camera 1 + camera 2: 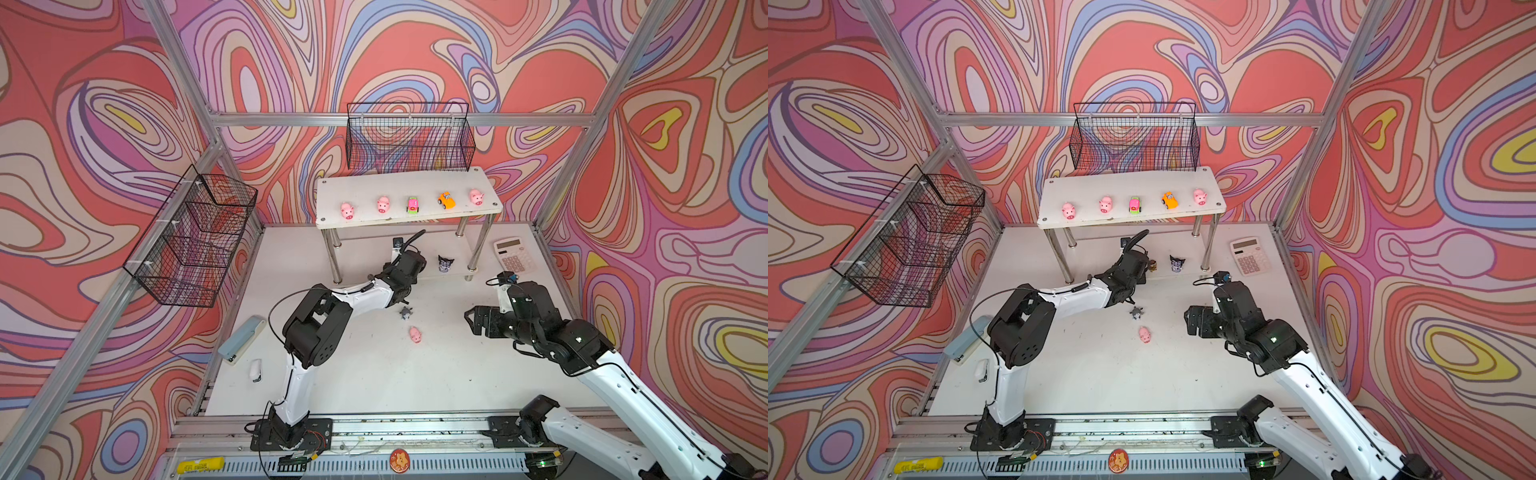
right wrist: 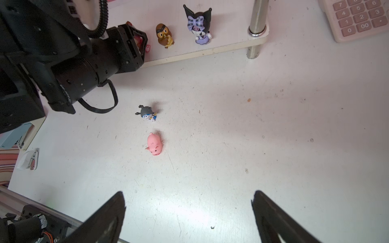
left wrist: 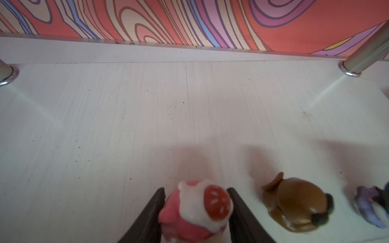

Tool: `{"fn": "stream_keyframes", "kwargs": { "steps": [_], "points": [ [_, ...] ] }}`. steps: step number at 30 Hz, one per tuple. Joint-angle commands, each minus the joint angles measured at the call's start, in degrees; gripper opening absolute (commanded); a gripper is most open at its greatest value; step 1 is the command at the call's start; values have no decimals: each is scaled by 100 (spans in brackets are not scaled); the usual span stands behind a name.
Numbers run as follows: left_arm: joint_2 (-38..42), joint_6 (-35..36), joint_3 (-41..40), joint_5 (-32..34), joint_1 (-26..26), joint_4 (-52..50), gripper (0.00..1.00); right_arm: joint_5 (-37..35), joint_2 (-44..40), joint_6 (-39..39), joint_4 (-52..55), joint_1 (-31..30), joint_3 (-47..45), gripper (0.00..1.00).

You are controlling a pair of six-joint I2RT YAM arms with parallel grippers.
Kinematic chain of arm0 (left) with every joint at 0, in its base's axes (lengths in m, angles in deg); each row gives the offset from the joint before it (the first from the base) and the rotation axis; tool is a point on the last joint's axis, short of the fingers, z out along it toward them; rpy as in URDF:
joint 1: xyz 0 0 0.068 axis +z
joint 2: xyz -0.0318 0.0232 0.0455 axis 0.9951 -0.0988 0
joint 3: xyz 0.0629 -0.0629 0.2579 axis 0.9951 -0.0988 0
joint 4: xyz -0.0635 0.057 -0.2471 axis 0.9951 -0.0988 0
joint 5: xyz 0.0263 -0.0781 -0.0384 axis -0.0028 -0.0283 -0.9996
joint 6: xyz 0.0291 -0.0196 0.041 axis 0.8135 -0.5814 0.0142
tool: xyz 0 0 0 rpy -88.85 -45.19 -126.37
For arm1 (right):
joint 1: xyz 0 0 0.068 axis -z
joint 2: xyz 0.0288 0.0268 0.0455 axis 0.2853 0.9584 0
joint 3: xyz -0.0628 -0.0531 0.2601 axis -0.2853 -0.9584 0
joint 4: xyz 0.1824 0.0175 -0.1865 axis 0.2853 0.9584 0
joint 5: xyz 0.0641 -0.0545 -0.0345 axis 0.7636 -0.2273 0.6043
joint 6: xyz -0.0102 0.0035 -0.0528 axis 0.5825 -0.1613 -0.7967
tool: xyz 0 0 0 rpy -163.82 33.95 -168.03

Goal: Organize plastic toys on shelves
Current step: Place the plastic toy on the shelf.

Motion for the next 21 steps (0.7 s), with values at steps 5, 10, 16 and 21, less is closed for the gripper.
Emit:
{"fn": "stream_keyframes", "kwargs": {
  "steps": [5, 10, 16, 21],
  "points": [
    [14, 115, 23, -9, 40, 143, 58, -85, 32, -78, 11, -26, 149, 98],
    [92, 141, -35, -20, 36, 144, 62, -74, 24, -79, 25, -26, 171, 98],
    [180, 192, -101, -28, 37, 164, 67, -63, 22, -78, 39, -26, 190, 98],
    [314, 198, -237, -22, 31, 235, 72, -59, -8, -62, 51, -25, 208, 98]
  ]
}}
